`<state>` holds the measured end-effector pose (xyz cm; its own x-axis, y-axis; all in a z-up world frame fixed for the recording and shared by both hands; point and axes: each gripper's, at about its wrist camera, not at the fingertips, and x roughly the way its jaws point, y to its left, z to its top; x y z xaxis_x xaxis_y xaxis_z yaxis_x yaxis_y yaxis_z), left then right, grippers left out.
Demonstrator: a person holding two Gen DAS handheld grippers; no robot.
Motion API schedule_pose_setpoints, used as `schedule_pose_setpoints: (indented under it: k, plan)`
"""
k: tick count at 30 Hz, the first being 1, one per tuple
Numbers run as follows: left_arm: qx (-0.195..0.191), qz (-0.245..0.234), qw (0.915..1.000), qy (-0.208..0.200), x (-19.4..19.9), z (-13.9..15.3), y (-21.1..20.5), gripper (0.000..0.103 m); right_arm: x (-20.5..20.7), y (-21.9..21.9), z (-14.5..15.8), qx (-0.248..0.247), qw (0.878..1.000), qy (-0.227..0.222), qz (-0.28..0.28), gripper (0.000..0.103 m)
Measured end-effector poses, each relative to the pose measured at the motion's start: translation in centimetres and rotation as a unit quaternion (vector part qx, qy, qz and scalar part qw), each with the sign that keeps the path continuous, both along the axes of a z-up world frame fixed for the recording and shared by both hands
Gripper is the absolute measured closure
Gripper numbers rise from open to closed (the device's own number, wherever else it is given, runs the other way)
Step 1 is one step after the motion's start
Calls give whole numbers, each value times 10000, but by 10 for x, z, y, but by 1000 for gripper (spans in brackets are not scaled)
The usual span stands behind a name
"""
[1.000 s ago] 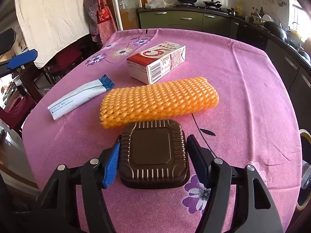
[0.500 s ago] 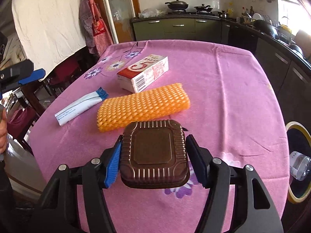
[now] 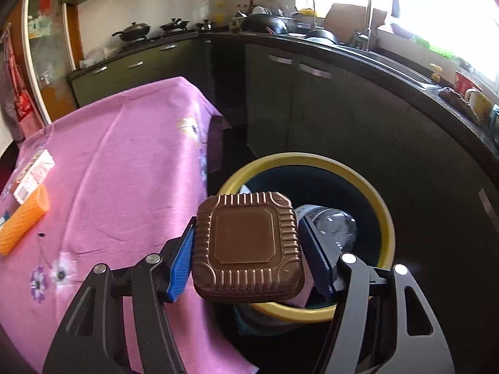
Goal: Collect trash
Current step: 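Carry the brown container over the bin and open the right gripper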
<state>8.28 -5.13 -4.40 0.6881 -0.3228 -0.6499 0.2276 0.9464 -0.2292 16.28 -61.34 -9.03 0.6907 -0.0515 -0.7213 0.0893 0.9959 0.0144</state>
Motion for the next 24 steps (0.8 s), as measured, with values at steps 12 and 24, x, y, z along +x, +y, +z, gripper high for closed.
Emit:
schedule_pose_setpoints:
  k: [12, 24]
  plan:
    - [111, 40, 9998, 154, 5, -7, 0, 7, 18, -20, -6, -360, 9972, -349, -560, 22]
    - [102, -137, 9970, 754, 16, -45, 17, 7, -38, 7, 24, 112, 9971, -688, -312, 20]
